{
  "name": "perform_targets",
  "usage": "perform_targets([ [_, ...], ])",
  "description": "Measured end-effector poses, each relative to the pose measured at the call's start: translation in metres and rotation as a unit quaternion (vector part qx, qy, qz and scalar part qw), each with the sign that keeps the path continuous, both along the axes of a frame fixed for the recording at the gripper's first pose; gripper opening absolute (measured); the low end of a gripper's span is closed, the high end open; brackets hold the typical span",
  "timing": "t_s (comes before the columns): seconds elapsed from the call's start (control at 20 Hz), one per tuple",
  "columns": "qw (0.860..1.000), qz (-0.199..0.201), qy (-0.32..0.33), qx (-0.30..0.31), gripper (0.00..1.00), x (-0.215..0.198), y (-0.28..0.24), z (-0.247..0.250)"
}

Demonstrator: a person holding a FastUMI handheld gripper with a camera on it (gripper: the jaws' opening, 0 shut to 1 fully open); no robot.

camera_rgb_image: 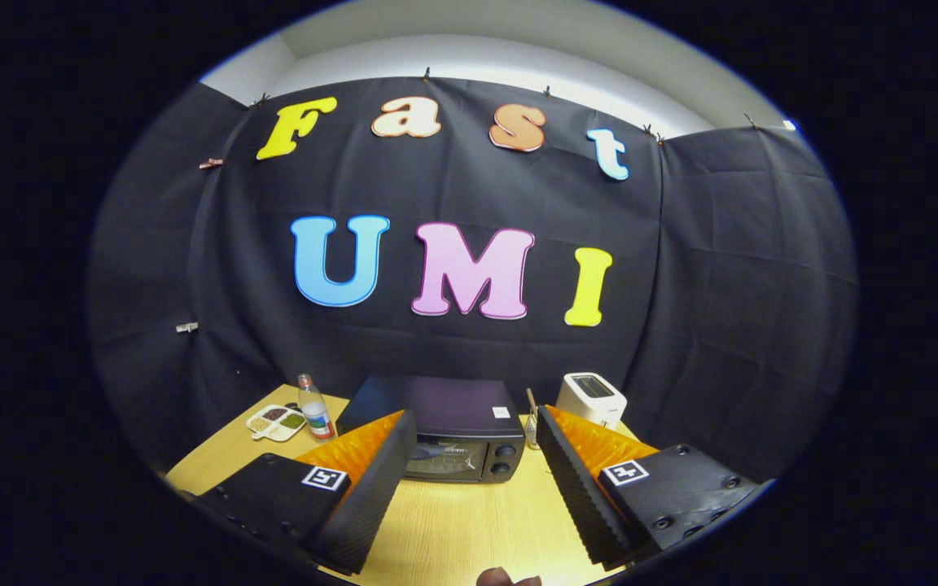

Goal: Open the toaster oven, put the food inside, and close the toaster oven door.

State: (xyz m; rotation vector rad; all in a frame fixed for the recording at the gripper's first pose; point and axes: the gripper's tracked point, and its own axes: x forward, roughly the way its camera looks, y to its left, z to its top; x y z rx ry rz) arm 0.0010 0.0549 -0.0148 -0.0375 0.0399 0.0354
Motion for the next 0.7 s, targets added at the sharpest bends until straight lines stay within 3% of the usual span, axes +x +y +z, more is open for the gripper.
perform_targets([
  [0.35,0.999,0.017,-0.042,0.016,0.98,-0.02,0.016,0.041],
  [0.7,0.998,0.02,-0.05,0.033,0.97,-0.001,0.012,0.049],
])
